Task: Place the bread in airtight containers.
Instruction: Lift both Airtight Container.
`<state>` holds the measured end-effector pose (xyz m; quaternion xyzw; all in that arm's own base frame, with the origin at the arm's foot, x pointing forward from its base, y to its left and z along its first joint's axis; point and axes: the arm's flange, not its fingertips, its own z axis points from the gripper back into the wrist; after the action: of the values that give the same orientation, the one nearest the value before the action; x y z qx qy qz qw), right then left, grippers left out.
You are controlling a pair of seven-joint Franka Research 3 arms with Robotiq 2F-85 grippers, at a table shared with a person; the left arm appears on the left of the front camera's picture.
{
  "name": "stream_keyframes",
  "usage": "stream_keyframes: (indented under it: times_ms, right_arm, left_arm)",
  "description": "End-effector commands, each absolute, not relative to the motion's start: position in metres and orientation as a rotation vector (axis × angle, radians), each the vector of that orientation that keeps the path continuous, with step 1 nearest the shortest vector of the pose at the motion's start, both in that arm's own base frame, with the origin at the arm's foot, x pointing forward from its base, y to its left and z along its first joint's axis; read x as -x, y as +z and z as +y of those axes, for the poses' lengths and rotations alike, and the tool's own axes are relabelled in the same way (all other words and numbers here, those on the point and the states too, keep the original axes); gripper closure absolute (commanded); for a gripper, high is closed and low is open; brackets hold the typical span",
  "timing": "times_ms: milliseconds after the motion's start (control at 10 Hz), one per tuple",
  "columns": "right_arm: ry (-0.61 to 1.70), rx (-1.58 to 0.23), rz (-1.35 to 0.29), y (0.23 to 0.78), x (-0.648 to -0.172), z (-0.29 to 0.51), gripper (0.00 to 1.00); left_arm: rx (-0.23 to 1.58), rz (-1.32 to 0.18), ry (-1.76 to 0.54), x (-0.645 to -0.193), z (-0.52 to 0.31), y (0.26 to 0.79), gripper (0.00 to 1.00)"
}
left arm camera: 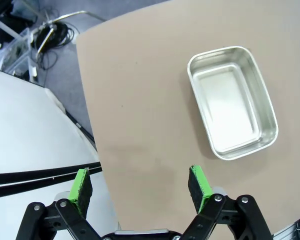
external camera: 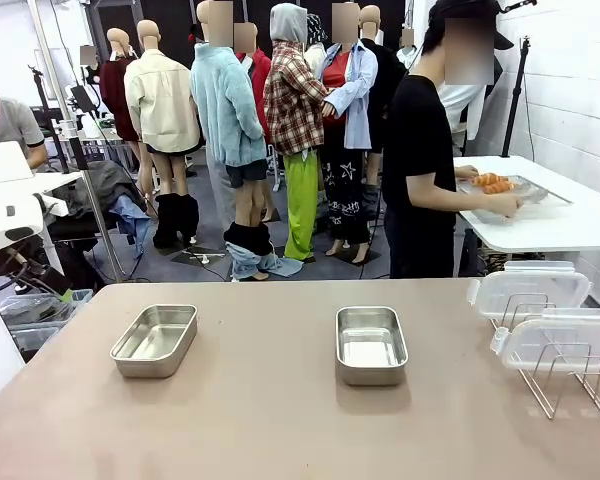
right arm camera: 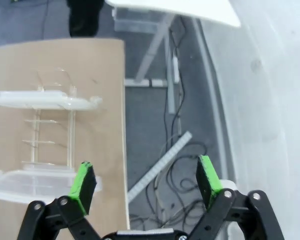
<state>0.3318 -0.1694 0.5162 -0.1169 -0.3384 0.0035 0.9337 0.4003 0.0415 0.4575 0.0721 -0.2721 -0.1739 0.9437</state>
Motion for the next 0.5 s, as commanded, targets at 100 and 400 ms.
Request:
stream_keyframes:
  times_ms: [100, 400]
  right_arm:
    - [0.007, 0.239, -0.692, 0.516, -0.332, -0.169, 0.00]
    - [0.007, 0.239, -0.692, 0.516, -0.332, -0.169, 0.00]
  left_arm:
    - [-0.136, -0.599, -0.345, -0.408, 0.036, 0.461, 0.00]
    - [-0.148, -0.558, -0.351, -0.403, 0.043, 0.454, 0.00]
